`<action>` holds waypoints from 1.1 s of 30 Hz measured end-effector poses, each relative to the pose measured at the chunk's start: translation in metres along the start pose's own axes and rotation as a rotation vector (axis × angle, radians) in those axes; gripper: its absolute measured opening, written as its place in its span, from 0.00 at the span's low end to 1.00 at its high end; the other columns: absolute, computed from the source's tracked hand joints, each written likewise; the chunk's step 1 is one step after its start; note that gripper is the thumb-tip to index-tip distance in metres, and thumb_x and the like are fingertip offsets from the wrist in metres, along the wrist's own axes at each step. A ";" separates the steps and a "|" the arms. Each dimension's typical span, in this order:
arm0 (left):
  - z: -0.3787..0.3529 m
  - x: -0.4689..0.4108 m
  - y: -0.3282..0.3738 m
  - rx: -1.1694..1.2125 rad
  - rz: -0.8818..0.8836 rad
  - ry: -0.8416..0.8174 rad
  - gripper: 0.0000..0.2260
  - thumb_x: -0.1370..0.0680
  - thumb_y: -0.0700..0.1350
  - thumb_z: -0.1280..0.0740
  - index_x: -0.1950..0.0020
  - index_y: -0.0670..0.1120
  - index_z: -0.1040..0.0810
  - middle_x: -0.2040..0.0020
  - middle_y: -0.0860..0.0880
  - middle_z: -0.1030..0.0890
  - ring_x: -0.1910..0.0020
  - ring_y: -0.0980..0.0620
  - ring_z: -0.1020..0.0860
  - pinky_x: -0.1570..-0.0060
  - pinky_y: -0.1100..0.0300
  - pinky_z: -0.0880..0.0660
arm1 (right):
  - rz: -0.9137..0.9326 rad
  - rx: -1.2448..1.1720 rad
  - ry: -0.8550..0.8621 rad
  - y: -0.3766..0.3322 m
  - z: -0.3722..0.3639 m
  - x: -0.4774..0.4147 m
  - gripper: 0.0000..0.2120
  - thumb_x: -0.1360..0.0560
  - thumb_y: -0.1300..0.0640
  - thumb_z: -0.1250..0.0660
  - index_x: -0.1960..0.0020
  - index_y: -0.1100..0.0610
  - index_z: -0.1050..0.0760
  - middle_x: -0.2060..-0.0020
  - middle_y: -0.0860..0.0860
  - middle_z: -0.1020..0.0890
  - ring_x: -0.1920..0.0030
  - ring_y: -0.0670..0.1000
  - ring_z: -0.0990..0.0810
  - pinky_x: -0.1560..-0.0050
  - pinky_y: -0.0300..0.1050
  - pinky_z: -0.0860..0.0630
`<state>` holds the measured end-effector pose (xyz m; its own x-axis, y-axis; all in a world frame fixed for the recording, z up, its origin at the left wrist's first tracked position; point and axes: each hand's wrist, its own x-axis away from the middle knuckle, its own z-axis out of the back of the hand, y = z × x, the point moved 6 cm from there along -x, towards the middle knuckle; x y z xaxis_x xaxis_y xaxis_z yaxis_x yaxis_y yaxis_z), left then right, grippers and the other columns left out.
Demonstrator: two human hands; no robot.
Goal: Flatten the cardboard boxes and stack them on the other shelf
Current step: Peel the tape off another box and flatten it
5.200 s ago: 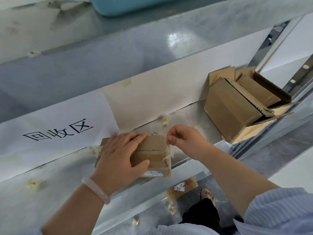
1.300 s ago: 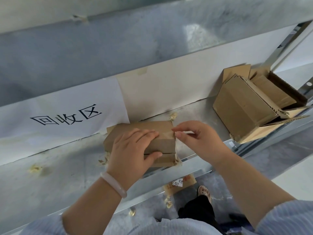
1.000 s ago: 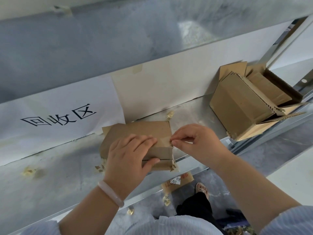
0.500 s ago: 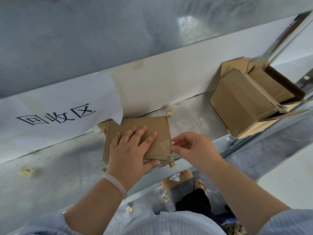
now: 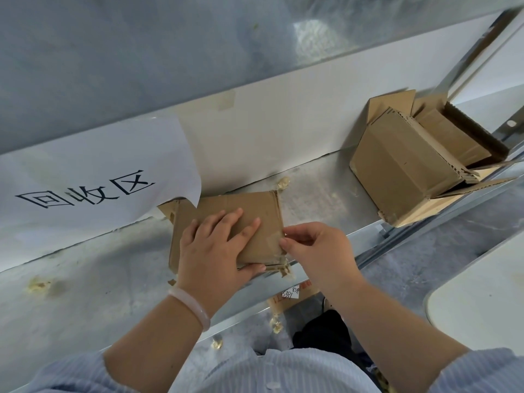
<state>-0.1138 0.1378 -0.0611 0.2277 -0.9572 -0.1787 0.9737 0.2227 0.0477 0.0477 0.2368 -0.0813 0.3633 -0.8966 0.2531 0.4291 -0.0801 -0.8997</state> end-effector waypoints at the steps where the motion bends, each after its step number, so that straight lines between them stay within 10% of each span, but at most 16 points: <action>1: 0.000 0.000 0.000 0.001 -0.001 0.002 0.33 0.33 0.71 0.33 0.31 0.60 0.27 0.32 0.51 0.26 0.35 0.44 0.28 0.38 0.40 0.33 | -0.018 0.000 -0.003 0.001 0.000 -0.001 0.06 0.31 0.53 0.23 0.57 0.46 0.18 0.66 0.38 0.16 0.64 0.36 0.19 0.66 0.26 0.28; 10: 0.002 0.001 0.002 -0.015 0.002 0.024 0.34 0.35 0.71 0.31 0.32 0.59 0.26 0.33 0.50 0.25 0.35 0.44 0.27 0.38 0.40 0.33 | -0.054 0.368 -0.194 -0.009 0.005 -0.005 0.10 0.31 0.42 0.26 0.65 0.47 0.21 0.72 0.38 0.19 0.72 0.35 0.23 0.72 0.32 0.32; 21: 0.001 0.001 0.001 -0.014 0.015 0.025 0.34 0.35 0.70 0.30 0.32 0.60 0.27 0.33 0.51 0.26 0.35 0.44 0.27 0.38 0.40 0.33 | 0.100 0.459 -0.311 -0.017 0.000 -0.007 0.07 0.25 0.50 0.30 0.61 0.47 0.25 0.68 0.43 0.23 0.68 0.40 0.26 0.70 0.29 0.34; 30: 0.000 0.001 0.000 0.007 0.032 -0.007 0.34 0.35 0.71 0.32 0.31 0.61 0.29 0.32 0.53 0.27 0.34 0.45 0.29 0.35 0.41 0.35 | 0.629 0.532 -0.236 -0.023 -0.004 0.011 0.05 0.23 0.62 0.37 0.57 0.56 0.29 0.59 0.46 0.26 0.60 0.45 0.30 0.58 0.38 0.30; 33: -0.001 0.001 -0.001 0.003 0.040 -0.035 0.34 0.34 0.71 0.33 0.30 0.62 0.31 0.31 0.53 0.28 0.33 0.46 0.30 0.34 0.41 0.36 | 0.484 0.374 -0.095 -0.012 0.004 0.014 0.04 0.23 0.57 0.34 0.57 0.52 0.26 0.60 0.42 0.24 0.56 0.42 0.25 0.56 0.31 0.28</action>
<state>-0.1142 0.1371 -0.0627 0.2659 -0.9534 -0.1424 0.9639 0.2603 0.0568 0.0505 0.2269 -0.0658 0.6543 -0.7486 -0.1066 0.4516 0.5000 -0.7390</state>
